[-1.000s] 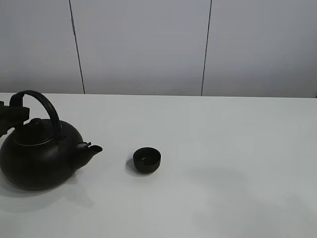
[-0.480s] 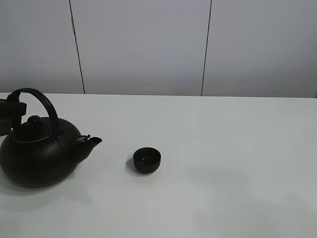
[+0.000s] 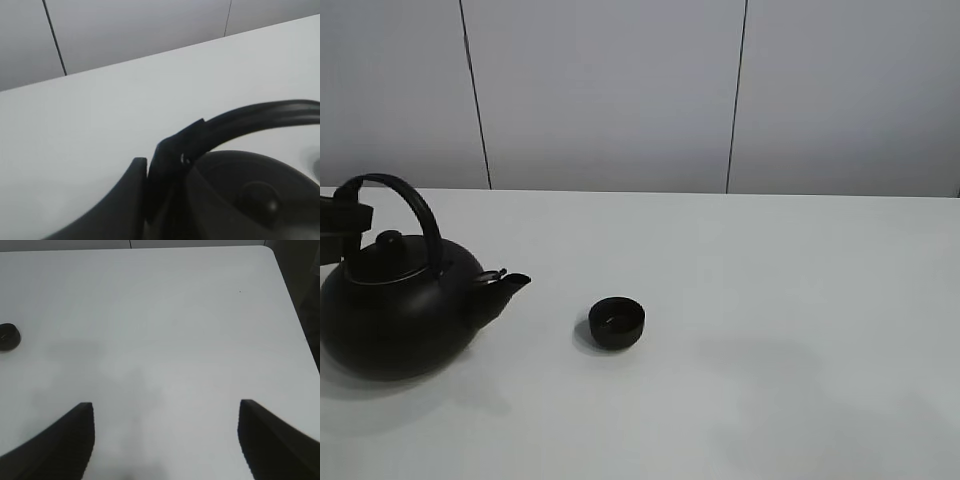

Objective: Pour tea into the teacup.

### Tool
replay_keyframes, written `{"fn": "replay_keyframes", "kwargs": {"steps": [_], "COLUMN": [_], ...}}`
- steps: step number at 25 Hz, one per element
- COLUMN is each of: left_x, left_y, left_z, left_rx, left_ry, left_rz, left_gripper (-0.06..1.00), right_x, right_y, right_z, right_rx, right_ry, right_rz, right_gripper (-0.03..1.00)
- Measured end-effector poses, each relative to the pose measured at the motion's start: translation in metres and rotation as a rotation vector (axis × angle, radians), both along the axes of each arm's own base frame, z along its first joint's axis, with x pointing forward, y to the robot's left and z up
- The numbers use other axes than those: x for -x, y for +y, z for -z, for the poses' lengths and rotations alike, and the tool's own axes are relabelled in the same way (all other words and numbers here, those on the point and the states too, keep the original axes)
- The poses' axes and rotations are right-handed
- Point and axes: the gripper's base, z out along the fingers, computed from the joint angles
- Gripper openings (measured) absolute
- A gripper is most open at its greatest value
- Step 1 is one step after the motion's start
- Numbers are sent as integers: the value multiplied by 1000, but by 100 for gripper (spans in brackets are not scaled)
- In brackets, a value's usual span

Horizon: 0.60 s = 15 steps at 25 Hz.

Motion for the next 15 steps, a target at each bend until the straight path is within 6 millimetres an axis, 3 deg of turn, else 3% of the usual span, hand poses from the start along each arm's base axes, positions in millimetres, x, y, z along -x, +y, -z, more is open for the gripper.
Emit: {"fn": "replay_keyframes", "kwargs": {"steps": [7, 15], "left_x": [6, 5], "left_y": [-18, -49], "left_z": [-35, -41], "left_rx": [19, 16], "left_ry": [-62, 1], "left_rz": [-3, -29], "left_gripper": [13, 12], "right_x": [0, 0], "right_y": [0, 0], "right_z": [0, 0], "right_rx": [0, 0], "right_ry": [0, 0], "right_rz": [0, 0], "right_gripper": [55, 55]}}
